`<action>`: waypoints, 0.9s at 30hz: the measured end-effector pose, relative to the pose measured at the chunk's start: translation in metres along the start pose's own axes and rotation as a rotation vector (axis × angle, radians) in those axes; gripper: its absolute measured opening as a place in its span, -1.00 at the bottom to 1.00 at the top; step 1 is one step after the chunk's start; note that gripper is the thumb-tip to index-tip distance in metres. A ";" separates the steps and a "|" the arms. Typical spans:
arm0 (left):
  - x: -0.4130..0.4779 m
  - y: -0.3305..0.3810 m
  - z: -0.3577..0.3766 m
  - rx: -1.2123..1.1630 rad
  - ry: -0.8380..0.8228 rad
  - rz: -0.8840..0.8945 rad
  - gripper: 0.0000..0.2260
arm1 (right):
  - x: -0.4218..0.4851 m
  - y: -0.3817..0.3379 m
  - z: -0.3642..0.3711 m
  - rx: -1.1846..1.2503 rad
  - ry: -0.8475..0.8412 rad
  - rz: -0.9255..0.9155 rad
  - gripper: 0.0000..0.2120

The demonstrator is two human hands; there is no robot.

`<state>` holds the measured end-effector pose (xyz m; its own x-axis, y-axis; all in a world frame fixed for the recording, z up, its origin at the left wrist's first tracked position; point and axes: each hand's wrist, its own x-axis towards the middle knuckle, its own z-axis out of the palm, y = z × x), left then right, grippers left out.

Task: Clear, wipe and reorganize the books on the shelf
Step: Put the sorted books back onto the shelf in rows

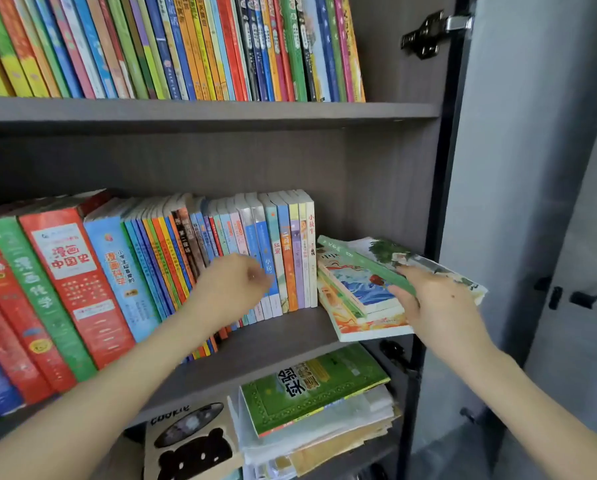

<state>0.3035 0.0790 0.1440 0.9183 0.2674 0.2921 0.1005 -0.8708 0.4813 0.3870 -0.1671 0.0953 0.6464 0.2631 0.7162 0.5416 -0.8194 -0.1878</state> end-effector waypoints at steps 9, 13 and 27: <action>0.007 0.031 0.110 -1.181 -0.519 -0.573 -0.73 | 0.049 0.005 -0.018 0.257 0.124 0.189 -0.82; 0.016 0.037 0.118 -1.335 -0.483 -0.617 -0.73 | 0.061 0.013 -0.025 0.294 0.152 0.229 -0.78; 0.037 0.069 0.133 -1.355 -0.359 -0.705 -0.71 | 0.019 0.012 -0.022 0.209 -0.061 0.109 -0.77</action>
<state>0.3950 -0.0263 0.0776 0.8957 0.1652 -0.4128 0.3077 0.4399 0.8437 0.3936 -0.1828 0.1218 0.7353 0.2142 0.6430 0.5619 -0.7231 -0.4017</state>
